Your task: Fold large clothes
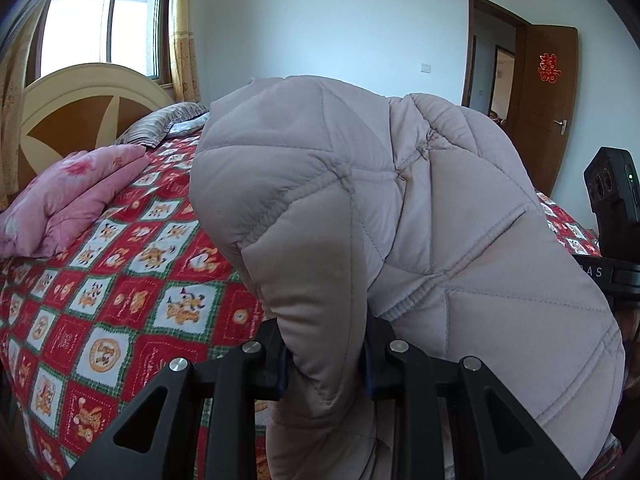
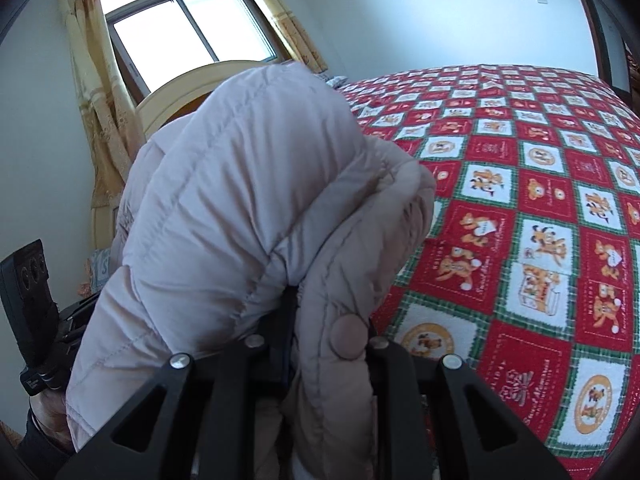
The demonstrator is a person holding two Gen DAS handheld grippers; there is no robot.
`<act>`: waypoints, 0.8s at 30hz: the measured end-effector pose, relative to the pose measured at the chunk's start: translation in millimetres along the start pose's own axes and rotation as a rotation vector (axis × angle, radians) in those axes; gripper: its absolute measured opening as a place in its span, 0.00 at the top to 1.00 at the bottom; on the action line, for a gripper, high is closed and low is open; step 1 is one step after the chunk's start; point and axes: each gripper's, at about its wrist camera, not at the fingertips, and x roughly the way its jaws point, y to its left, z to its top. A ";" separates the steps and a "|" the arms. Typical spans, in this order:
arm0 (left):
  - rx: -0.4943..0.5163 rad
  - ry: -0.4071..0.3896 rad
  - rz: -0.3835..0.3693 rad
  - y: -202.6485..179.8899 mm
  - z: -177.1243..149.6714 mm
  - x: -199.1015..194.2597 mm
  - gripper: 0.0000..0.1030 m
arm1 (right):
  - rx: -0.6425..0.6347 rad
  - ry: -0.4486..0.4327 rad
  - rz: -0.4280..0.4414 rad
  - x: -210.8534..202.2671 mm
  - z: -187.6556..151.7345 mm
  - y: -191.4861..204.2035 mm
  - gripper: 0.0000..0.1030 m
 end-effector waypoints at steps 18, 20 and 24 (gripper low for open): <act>-0.024 0.052 0.083 39.1 -26.1 29.2 0.52 | 0.027 0.073 -0.035 40.1 -8.5 -1.1 0.79; -0.029 0.056 0.086 42.2 -30.9 32.9 0.47 | 0.039 0.088 -0.039 45.9 -13.4 -6.2 0.79; -0.046 0.051 0.105 47.9 -36.0 37.8 0.31 | 0.058 0.104 -0.043 52.2 -18.8 -13.3 0.79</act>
